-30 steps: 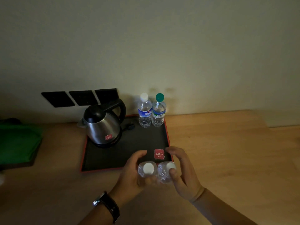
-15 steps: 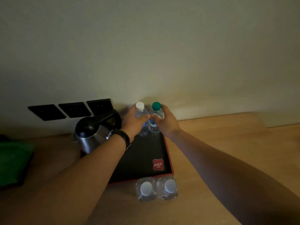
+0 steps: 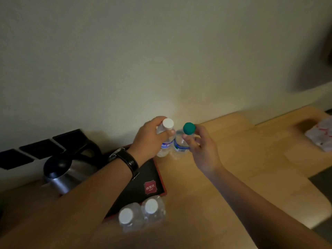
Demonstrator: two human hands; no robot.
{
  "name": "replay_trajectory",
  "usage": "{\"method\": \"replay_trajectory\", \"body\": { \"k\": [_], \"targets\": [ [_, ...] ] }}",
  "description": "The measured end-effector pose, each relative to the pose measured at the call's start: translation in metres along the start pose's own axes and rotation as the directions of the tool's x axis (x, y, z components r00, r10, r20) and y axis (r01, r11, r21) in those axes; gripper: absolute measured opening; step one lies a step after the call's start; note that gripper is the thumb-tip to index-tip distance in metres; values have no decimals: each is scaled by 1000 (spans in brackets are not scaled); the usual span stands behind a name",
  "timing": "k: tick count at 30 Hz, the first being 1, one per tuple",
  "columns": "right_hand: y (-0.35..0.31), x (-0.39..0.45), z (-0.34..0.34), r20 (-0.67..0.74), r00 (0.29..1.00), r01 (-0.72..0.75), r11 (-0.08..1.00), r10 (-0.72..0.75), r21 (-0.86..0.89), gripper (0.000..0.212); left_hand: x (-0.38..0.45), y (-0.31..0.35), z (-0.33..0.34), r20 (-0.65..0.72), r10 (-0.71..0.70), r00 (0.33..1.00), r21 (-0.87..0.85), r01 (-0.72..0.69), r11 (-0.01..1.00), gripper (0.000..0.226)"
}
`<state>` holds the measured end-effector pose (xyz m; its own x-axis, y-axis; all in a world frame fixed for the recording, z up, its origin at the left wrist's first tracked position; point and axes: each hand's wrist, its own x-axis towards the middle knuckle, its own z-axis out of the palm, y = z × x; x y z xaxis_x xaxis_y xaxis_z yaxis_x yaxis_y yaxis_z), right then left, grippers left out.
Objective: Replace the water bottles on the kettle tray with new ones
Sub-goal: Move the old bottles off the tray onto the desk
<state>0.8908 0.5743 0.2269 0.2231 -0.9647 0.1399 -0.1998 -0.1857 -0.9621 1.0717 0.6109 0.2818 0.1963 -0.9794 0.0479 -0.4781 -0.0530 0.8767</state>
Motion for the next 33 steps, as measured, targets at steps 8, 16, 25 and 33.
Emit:
{"method": "replay_trajectory", "body": {
  "k": [8, 16, 25, 33],
  "targets": [
    [51, -64, -157, -323, 940, -170, 973, 112, -159, 29, 3, 54, 172, 318, 49, 947, -115, -13, 993, 29],
    [87, -101, -222, -404, 890, -314, 926, 211, -208, 36, -16, 59, 269, 411, -25, 911, -90, 68, 994, 34],
    [34, -90, -193, -333, 941, -118, 860, -63, -497, 55, -13, 77, 221, 338, 2, 941, -10, 2, 1000, 56],
    [-19, -77, -76, 123, 975, 213, 925, -183, -313, 26, -55, 44, 85, 122, -34, 992, 76, 25, 997, 36]
  ]
}}
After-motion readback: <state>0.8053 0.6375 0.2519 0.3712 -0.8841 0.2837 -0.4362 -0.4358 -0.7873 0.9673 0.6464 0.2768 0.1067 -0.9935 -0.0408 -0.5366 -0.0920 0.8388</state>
